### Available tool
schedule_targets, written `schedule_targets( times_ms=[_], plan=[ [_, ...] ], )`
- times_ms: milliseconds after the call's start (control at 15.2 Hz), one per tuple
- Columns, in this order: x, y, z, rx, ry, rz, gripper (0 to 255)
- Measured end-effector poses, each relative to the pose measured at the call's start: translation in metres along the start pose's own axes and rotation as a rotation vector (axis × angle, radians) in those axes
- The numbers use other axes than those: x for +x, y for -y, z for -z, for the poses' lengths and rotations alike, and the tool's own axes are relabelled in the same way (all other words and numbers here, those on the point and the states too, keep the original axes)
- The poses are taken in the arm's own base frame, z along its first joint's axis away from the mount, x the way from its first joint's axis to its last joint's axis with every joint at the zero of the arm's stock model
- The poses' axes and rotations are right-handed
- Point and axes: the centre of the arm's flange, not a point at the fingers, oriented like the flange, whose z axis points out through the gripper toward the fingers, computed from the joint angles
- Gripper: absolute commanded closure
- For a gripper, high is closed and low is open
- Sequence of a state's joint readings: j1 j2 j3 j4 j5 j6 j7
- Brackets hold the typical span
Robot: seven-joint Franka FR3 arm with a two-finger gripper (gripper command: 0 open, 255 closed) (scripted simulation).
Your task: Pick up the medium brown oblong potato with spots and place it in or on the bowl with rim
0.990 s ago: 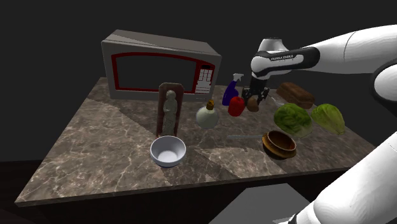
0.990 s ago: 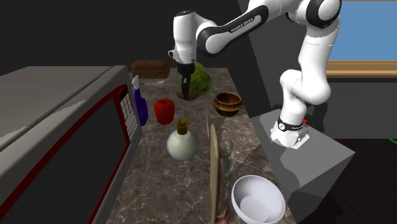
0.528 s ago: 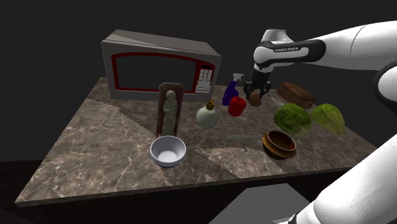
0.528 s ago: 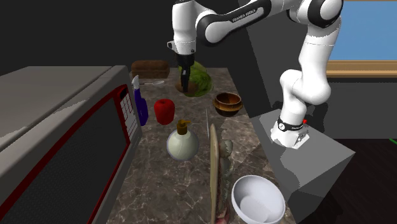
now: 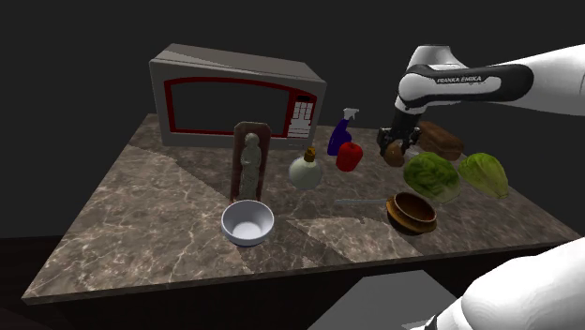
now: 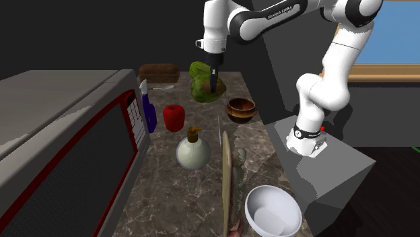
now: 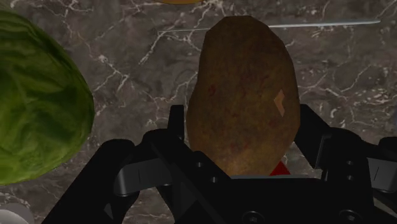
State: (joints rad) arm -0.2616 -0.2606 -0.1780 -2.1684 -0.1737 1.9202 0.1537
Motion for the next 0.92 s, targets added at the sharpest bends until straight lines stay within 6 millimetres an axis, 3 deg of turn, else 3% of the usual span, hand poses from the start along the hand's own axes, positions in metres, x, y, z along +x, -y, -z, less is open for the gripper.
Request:
schedule_targets(
  times_ms=[660,924],
  plan=[
    [-0.119,-0.054,0.002,0.0,0.0,0.0,255],
    [-0.138,-0.06,-0.017,0.0,0.0,0.0,255]
  ],
)
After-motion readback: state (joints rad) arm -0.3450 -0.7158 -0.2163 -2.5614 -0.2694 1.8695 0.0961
